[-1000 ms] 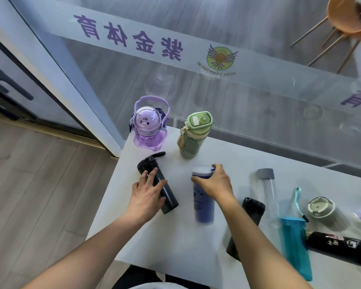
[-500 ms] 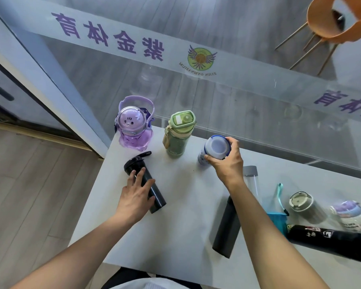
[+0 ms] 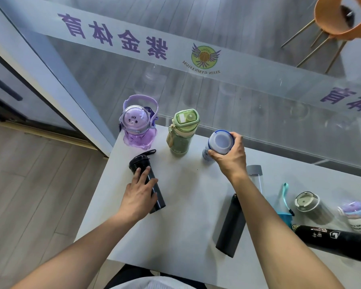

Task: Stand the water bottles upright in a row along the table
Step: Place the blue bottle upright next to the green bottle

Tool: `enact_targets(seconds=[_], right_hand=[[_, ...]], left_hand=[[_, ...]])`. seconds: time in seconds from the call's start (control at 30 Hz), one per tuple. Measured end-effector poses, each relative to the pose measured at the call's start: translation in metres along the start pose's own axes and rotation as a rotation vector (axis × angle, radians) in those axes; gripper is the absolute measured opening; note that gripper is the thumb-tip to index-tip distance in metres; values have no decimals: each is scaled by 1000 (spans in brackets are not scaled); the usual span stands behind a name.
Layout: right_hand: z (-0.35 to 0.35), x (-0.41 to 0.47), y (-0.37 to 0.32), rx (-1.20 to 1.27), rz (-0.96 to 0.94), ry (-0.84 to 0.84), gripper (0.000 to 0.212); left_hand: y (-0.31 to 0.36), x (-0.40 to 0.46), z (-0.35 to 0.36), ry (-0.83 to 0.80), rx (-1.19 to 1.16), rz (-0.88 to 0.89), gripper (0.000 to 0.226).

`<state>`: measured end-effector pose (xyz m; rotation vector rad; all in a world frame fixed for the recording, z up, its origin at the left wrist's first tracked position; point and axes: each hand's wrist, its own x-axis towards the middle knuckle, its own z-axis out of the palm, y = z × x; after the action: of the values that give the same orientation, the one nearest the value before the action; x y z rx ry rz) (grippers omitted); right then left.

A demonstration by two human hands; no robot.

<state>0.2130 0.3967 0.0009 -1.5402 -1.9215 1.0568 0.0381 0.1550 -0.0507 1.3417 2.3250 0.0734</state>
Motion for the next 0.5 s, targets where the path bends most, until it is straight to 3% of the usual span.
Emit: enact_targets(seconds=[0.13,0.23,0.33,0.5], right_hand=[[0,-4,-1,-30,78,-16,106],[-1,-21,2,-72,175,20,115],[3,-56,11,-142,226,45,102],[21,-124,26,-133,344,-60,85]], left_hand=[[0,-1,-5,30,6,-23,50],[2,-3,-9,116,-27,-153,57],[7,-5,-8,70,-96,-257,58],[12,-3,3,-79,-184,-295,67]])
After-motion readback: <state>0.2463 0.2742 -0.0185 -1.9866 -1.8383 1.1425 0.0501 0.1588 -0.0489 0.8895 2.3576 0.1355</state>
